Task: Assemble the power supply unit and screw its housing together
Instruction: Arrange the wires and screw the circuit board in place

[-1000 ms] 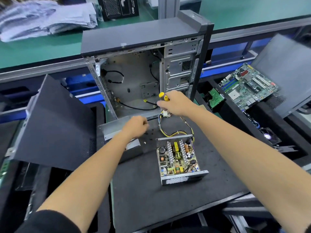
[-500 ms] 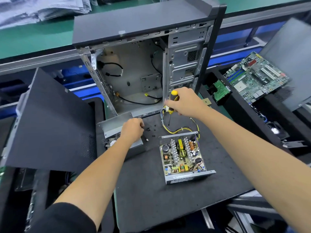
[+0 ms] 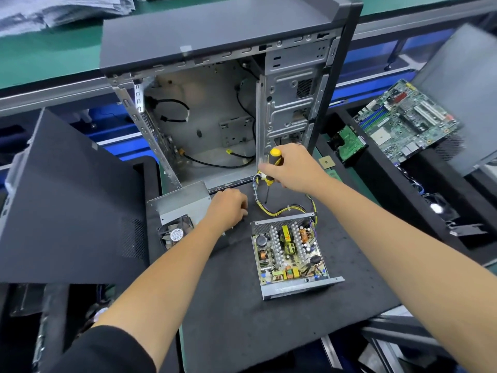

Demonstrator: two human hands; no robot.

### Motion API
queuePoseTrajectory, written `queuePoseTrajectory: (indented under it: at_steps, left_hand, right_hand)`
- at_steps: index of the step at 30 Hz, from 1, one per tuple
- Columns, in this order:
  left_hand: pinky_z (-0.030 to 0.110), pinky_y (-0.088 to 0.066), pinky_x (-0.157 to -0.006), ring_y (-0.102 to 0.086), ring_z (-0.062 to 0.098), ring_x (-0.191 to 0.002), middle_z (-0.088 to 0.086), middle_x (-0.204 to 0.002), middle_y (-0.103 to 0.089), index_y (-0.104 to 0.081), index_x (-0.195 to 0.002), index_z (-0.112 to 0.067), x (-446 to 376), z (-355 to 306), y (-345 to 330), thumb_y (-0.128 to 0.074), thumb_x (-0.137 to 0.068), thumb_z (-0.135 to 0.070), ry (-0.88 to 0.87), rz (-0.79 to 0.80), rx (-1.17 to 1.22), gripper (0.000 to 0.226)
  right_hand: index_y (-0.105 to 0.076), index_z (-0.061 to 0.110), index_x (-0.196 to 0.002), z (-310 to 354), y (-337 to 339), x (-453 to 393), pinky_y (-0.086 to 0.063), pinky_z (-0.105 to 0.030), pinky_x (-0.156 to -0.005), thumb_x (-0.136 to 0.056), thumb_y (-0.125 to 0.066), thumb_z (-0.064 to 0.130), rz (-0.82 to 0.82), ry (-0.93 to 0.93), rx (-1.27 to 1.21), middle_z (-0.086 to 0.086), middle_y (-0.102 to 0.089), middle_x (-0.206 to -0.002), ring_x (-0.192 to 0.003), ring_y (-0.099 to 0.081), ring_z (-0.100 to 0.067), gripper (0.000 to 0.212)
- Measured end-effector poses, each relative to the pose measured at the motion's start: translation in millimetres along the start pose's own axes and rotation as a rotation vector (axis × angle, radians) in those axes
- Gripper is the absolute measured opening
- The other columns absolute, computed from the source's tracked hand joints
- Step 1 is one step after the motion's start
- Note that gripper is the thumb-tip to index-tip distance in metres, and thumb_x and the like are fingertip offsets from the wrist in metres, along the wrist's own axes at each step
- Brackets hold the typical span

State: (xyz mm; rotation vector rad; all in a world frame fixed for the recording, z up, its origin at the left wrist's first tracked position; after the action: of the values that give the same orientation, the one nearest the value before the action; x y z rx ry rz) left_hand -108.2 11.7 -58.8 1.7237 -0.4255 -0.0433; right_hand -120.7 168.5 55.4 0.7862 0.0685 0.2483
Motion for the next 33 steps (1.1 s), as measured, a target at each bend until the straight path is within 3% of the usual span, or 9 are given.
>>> queuePoseTrajectory:
  at_steps: [5,9,11,13,16,19,26,29,33]
  left_hand:
    - [0.034,-0.041,-0.081,-0.06,0.027,-0.099,0.006,-0.1,-0.067,-0.068,-0.089,-0.015,0.7,-3.5,-3.9,-0.063,-0.089,-0.019,0.06,0.003,0.015,0.007]
    - [0.025,-0.042,-0.065,-0.057,0.017,-0.074,0.001,-0.077,-0.064,-0.065,-0.077,-0.012,0.9,-3.2,12.5,-0.065,-0.086,-0.009,0.178,-0.045,0.45,0.009]
    - [0.017,-0.041,-0.055,-0.054,0.009,-0.062,-0.002,-0.068,-0.062,-0.066,-0.078,-0.013,5.9,-3.7,24.7,-0.068,-0.084,-0.006,0.226,-0.048,0.716,0.009]
    - [0.014,-0.045,-0.053,-0.056,0.008,-0.059,0.001,-0.068,-0.064,-0.068,-0.084,-0.012,14.8,-6.2,34.7,-0.067,-0.086,-0.002,0.237,-0.034,0.931,0.01]
    - [0.013,-0.047,-0.054,-0.057,0.006,-0.059,0.0,-0.07,-0.066,-0.07,-0.09,-0.01,27.3,-7.7,46.0,-0.064,-0.088,-0.001,0.191,-0.059,0.948,0.01]
    - [0.014,-0.047,-0.055,-0.058,0.009,-0.06,0.005,-0.073,-0.066,-0.069,-0.096,0.0,38.0,-6.4,47.4,-0.062,-0.089,0.001,0.217,-0.09,0.989,0.009]
    - [0.016,-0.054,-0.061,-0.061,0.005,-0.055,0.009,-0.074,-0.067,-0.065,-0.099,0.007,57.3,-3.7,46.8,-0.06,-0.089,0.006,0.213,-0.134,1.115,0.011]
    - [0.023,-0.055,-0.069,-0.062,0.013,-0.065,0.013,-0.079,-0.067,-0.063,-0.098,0.006,64.3,-4.7,46.5,-0.056,-0.09,0.009,0.189,-0.13,1.158,0.01]
    - [0.018,-0.055,-0.064,-0.065,0.008,-0.059,0.015,-0.079,-0.065,-0.059,-0.097,0.003,71.2,-8.6,48.0,-0.051,-0.091,0.013,0.12,-0.129,1.217,0.014]
  right_hand:
    - [-0.053,0.008,-0.067,-5.9,2.9,6.0,-0.052,-0.041,-0.061,-0.087,-0.062,0.028,0.005,-0.014,-0.003,-0.017,-0.064,-0.069,-0.055,-0.051,-0.02,0.03]
    - [-0.056,0.006,-0.07,-2.9,3.7,7.6,-0.052,-0.033,-0.052,-0.087,-0.062,0.026,0.009,-0.03,-0.036,-0.015,-0.066,-0.069,-0.05,-0.057,-0.019,0.027]
    - [-0.057,0.008,-0.071,0.2,5.9,7.2,-0.049,-0.023,-0.043,-0.086,-0.062,0.025,0.006,-0.042,-0.083,-0.005,-0.067,-0.06,-0.046,-0.063,-0.015,0.023]
    - [-0.059,0.005,-0.074,5.9,7.5,6.3,-0.05,-0.022,-0.043,-0.085,-0.063,0.021,0.007,-0.043,-0.124,-0.001,-0.066,-0.054,-0.046,-0.066,-0.016,0.02]
    - [-0.061,-0.004,-0.077,16.8,8.9,6.2,-0.055,-0.028,-0.044,-0.082,-0.062,0.014,0.003,-0.024,-0.15,-0.001,-0.065,-0.05,-0.046,-0.067,-0.017,0.019]
    - [-0.06,-0.004,-0.072,27.1,11.6,9.1,-0.057,-0.034,-0.047,-0.08,-0.061,0.009,-0.011,-0.009,-0.195,-0.01,-0.069,-0.059,-0.048,-0.066,-0.021,0.016]
    - [-0.06,-0.009,-0.077,39.6,14.9,17.3,-0.053,-0.026,-0.044,-0.083,-0.06,0.007,0.01,-0.014,-0.299,-0.013,-0.07,-0.065,-0.048,-0.065,-0.021,0.017]
    - [-0.06,-0.011,-0.078,41.8,15.3,18.5,-0.05,-0.025,-0.042,-0.082,-0.06,0.009,0.007,-0.037,-0.337,-0.013,-0.07,-0.063,-0.048,-0.065,-0.022,0.02]
    - [-0.062,-0.009,-0.074,43.9,17.5,18.6,-0.05,-0.025,-0.043,-0.082,-0.06,0.01,-0.007,-0.063,-0.398,-0.013,-0.069,-0.06,-0.048,-0.065,-0.024,0.02]
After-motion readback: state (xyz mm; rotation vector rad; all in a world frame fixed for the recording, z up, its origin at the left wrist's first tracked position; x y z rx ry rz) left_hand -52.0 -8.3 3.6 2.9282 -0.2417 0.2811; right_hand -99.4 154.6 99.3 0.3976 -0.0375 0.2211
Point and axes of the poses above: each hand's wrist, its own x-axis away from the middle knuckle, its own y-axis out of the back of the hand, z = x × y, the point moved 4 cm from there along -x, towards the middle knuckle
